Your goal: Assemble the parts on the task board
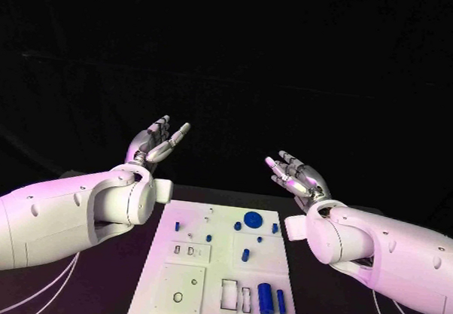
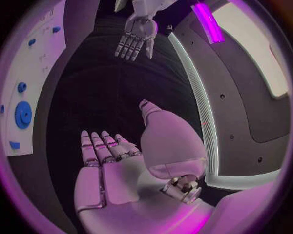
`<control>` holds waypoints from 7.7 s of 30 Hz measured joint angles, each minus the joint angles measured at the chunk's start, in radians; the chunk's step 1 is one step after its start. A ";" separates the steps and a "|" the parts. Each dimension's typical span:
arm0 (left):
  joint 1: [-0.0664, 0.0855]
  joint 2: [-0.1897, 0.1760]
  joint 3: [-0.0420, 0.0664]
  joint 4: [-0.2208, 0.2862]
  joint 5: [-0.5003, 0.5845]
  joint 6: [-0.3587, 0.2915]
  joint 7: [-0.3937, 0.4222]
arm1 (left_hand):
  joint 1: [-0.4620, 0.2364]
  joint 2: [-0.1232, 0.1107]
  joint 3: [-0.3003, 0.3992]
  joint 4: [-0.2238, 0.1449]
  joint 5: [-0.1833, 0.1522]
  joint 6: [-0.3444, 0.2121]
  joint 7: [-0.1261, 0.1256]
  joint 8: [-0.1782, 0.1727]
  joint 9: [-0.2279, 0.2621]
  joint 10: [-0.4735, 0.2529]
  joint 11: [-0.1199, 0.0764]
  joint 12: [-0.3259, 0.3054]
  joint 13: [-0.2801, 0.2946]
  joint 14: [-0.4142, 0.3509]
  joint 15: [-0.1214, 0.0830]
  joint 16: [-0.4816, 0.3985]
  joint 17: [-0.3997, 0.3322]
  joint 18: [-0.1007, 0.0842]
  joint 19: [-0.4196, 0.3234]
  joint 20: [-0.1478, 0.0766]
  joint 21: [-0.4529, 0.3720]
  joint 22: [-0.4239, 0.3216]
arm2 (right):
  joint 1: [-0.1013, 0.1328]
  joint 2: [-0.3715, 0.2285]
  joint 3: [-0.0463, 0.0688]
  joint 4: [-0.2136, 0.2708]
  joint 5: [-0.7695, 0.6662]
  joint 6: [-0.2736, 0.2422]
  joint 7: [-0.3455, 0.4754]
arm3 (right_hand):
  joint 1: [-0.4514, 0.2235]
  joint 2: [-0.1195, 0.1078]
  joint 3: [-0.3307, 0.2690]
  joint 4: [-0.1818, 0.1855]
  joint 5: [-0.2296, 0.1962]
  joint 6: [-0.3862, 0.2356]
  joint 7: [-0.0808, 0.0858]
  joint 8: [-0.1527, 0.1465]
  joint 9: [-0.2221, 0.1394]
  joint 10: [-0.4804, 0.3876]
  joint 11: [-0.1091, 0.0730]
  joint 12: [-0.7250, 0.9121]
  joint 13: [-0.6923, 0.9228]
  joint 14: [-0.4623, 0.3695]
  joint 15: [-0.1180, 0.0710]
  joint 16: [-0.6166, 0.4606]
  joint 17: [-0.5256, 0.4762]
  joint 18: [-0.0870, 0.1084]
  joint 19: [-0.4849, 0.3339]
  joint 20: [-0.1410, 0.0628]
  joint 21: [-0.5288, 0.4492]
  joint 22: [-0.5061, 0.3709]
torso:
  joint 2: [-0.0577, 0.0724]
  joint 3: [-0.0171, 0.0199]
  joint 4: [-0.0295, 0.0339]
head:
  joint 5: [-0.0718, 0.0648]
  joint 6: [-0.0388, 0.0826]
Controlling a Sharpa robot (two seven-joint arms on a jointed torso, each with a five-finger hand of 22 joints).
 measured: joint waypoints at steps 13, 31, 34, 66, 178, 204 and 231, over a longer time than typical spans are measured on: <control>0.003 -0.084 0.000 0.045 0.000 0.058 0.004 | 0.158 -0.020 0.044 -0.007 0.000 0.353 0.026 0.126 0.086 0.480 0.036 0.074 0.034 0.484 -0.008 0.164 0.097 0.076 0.396 0.011 0.180 0.068 | 0.071 0.002 -0.015 -0.079 -0.337 0.107 -0.040 | 0.176 -0.084 0.146 -0.193 0.017 0.435 0.035 0.134 0.114 0.550 -0.038 0.049 0.029 0.519 -0.058 0.137 0.076 0.070 0.396 0.001 0.160 0.059 | 0.035 -0.0094 0.0061 | -0.006 -0.016; 0.009 -0.180 0.000 0.214 -0.026 0.141 -0.017 | 0.205 -0.056 0.139 -0.022 0.000 0.671 0.076 0.214 0.141 0.867 -0.009 0.094 0.046 0.861 -0.083 0.291 0.193 0.121 0.766 -0.026 0.311 0.089 | 0.104 0.000 -0.013 -0.053 -1.049 0.132 -0.235 | 0.138 -0.170 0.345 -0.311 0.034 0.765 0.080 0.171 0.124 0.908 -0.120 0.038 0.036 0.959 -0.170 0.222 0.133 0.101 0.731 -0.081 0.361 0.135 | 0.110 -0.0255 0.0218 | -0.021 -0.022; 0.009 -0.192 0.000 0.239 -0.031 0.151 -0.021 | 0.206 -0.056 0.146 -0.022 0.000 0.680 0.079 0.214 0.141 0.879 -0.012 0.094 0.046 0.875 -0.087 0.295 0.200 0.121 0.779 -0.029 0.317 0.089 | 0.104 0.001 -0.013 -0.045 -1.152 0.140 -0.275 | 0.136 -0.186 0.335 -0.322 0.032 0.793 0.066 0.176 0.124 0.948 -0.138 0.038 0.038 1.042 -0.195 0.266 0.172 0.101 0.779 -0.109 0.432 0.176 | 0.122 -0.0290 0.0254 | -0.025 -0.024; 0.010 -0.224 0.001 0.288 -0.043 0.224 -0.047 | 0.200 -0.062 0.153 -0.015 0.000 0.680 0.079 0.214 0.138 0.879 -0.011 0.076 0.046 0.874 -0.087 0.295 0.206 0.121 0.782 -0.033 0.317 0.086 | 0.073 0.061 -0.015 -0.090 -1.571 0.254 -0.509 | 0.098 -0.250 0.325 -0.275 0.048 0.835 0.041 0.163 0.174 0.890 -0.161 0.045 0.057 1.263 -0.242 1.172 0.915 0.085 1.015 -0.158 1.068 0.789 | 0.188 -0.0470 0.0579 | -0.037 -0.023; 0.024 -0.221 0.001 0.282 -0.042 0.244 -0.084 | 0.197 -0.058 0.162 -0.013 0.000 0.673 0.079 0.200 0.135 0.871 -0.004 0.064 0.045 0.874 -0.087 0.295 0.213 0.121 0.782 -0.033 0.317 0.081 | 0.074 0.240 -0.007 -0.220 -1.505 0.004 -0.587 | 0.116 -0.179 0.459 -0.216 -0.077 0.891 -0.011 0.272 0.236 0.999 -0.209 0.137 0.094 1.290 -0.280 1.298 1.034 0.054 1.109 -0.192 1.199 0.999 | 0.249 -0.0614 0.0879 | -0.051 -0.012; 0.033 -0.221 0.002 0.281 -0.042 0.250 -0.089 | 0.197 -0.058 0.162 -0.013 0.000 0.673 0.079 0.200 0.134 0.871 -0.004 0.064 0.045 0.874 -0.087 0.295 0.215 0.121 0.782 -0.033 0.317 0.080 | 0.072 0.263 -0.008 -0.251 -1.506 0.021 -0.587 | 0.067 -0.240 0.446 -0.201 -0.038 0.796 0.022 0.249 0.299 0.925 -0.182 0.127 0.096 1.291 -0.263 1.298 1.006 0.054 1.081 -0.175 1.177 0.969 | 0.252 -0.0645 0.0876 | -0.048 -0.016; 0.034 -0.250 0.001 0.264 -0.042 0.261 -0.089 | 0.197 -0.058 0.164 -0.016 0.000 0.673 0.079 0.196 0.133 0.871 -0.004 0.059 0.045 0.874 -0.087 0.295 0.215 0.121 0.782 -0.033 0.317 0.078 | 0.108 -0.081 0.011 0.021 -1.274 0.070 -0.626 | 0.160 -0.248 0.101 -0.099 0.054 0.666 0.013 0.262 0.358 1.034 -0.213 0.997 0.882 1.290 -0.287 1.440 1.258 0.022 1.173 -0.193 1.262 1.149 | 0.236 -0.0504 0.0608 | -0.031 -0.007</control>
